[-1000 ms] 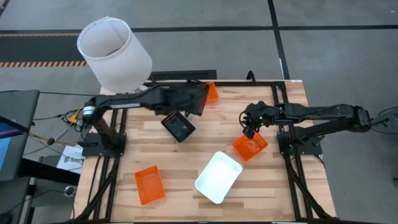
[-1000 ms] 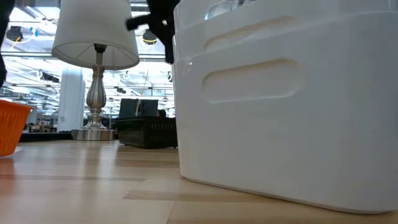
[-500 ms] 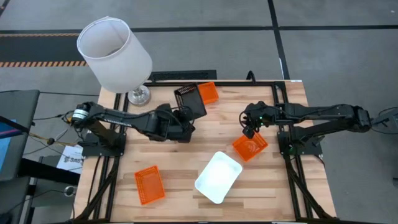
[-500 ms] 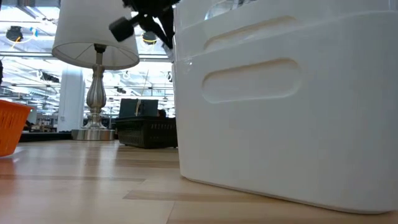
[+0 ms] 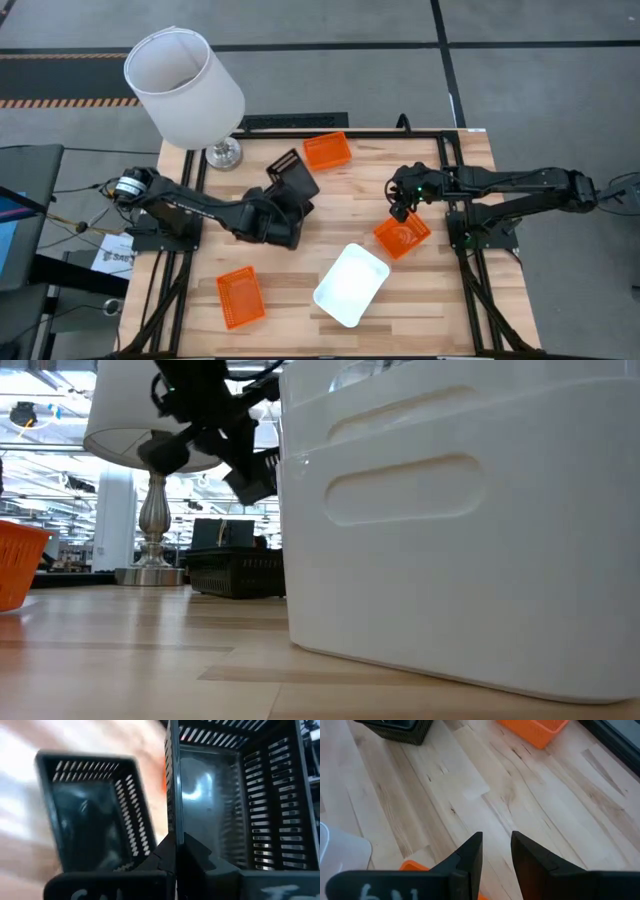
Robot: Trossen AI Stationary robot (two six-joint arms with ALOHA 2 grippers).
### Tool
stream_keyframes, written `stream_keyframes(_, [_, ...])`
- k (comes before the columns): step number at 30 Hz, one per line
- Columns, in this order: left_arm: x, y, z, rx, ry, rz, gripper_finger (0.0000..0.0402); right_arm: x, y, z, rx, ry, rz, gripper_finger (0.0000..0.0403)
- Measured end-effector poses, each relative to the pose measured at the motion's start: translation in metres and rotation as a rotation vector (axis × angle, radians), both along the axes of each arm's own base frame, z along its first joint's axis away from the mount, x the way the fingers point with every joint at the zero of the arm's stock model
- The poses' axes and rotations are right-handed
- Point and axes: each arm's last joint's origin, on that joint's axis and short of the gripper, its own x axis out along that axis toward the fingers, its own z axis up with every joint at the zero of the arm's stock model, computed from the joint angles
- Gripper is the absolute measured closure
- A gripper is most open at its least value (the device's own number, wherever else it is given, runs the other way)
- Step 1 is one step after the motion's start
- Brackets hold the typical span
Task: Stack baskets by color
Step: Stack the right black bin on the black bins
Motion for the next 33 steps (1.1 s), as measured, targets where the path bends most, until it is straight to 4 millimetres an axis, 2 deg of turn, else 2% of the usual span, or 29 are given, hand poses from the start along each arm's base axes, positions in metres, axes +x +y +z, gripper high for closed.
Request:
stream_keyframes(6, [-0.002, -0.008, -0.002, -0.009, -0.015, -0.005, 0.0401, 0.000, 0.000, 0.000, 0.000, 0.000, 0.000, 0.0278])
stream_keyframes(25, [0.003, -0.007, -0.001, -0.008, 0.023, -0.078, 0.0401, 0.000, 0.000, 0.000, 0.005, -0.007, -0.006, 0.0278])
stream_keyframes(29, [0.001, -0.005, -0.002, -0.029, -0.008, -0.029, 0.0401, 0.001, 0.000, 0.001, 0.004, -0.023, -0.007, 0.0278])
stream_keyframes(33, [-0.008, -0.003, -0.009, -0.132, 0.021, 0.077, 0.0401, 0.002, 0.000, 0.001, 0.004, -0.024, -0.007, 0.0278])
